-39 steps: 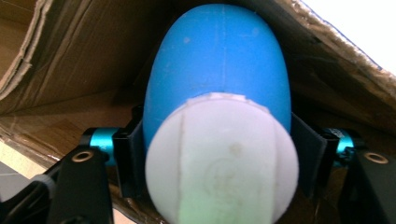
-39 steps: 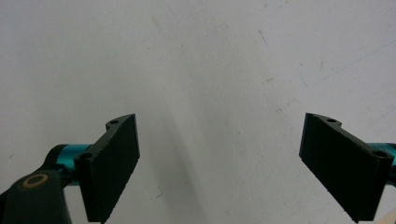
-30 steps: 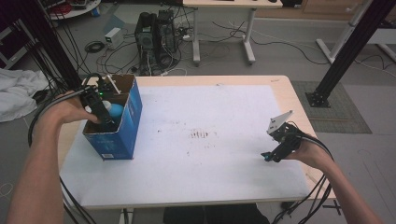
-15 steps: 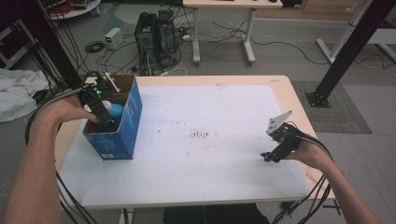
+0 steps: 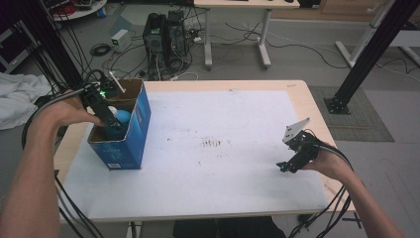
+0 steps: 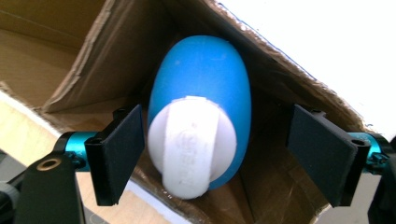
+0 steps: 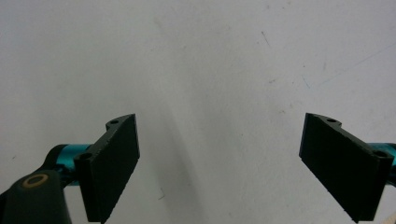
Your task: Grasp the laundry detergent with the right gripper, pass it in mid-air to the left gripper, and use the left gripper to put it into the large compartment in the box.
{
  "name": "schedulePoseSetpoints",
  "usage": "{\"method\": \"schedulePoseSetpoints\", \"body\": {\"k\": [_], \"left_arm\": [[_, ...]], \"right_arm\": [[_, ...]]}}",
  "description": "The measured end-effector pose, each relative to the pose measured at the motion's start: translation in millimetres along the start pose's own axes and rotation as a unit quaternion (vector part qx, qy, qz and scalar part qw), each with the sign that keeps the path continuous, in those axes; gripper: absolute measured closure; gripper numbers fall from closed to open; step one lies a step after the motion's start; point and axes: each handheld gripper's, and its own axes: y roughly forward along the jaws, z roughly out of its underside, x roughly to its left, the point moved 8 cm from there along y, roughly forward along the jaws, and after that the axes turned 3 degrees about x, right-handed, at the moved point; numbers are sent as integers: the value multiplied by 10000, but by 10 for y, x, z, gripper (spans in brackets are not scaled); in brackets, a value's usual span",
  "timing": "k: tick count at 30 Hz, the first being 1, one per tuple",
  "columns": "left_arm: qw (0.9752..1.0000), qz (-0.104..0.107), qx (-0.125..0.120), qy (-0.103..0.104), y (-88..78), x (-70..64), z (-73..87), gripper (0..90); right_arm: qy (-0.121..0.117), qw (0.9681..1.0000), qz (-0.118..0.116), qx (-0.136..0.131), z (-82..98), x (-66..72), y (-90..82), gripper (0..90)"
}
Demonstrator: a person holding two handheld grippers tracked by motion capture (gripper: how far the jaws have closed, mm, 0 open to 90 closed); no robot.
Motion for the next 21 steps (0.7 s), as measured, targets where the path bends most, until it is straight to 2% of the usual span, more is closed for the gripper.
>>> {"method": "schedulePoseSetpoints", "body": {"k": [1, 2, 4, 7, 10, 13, 14, 17, 18, 19, 21], "left_arm": [[9999, -1, -57, -93, -1, -5, -7, 171], [9999, -18, -61, -99, -12, 3, -6, 171], [9999, -36, -88, -111, -43, 10, -11, 170], [9998, -88, -135, -116, -104, 12, -30, 171], [9996, -152, -222, -75, -195, 1, -73, 170], [9990, -248, -377, -7, -300, -26, -146, 170], [9988, -269, -413, 45, -333, -42, -175, 170], [9980, -333, -498, 201, -415, -112, -270, 170], [9975, -383, -503, 302, -442, -130, -302, 170], [9971, -387, -564, 319, -459, -162, -342, 170], [9964, -364, -613, 458, -493, -223, -416, 170]], "right_arm": [[-46, 10000, -4, 7, 0, -5, -4, 114], [-17, 10000, 12, -38, -3, -1, 0, 114], [84, 10000, 3, 45, 13, 15, -12, 114], [-34, 10000, 1, 6, 12, -10, -12, 114], [-22, 10000, 6, 12, 18, -11, -17, 114], [-56, 10000, 9, 5, 12, -14, -14, 114], [123, 9999, -44, 97, 26, 21, -20, 114], [0, 10000, 4, 59, 14, 7, 4, 114], [47, 10000, 8, 88, 16, 12, 2, 114], [60, 9999, -24, 93, 11, 16, -2, 114], [1, 10000, -30, 93, 7, 14, 4, 114]]}}
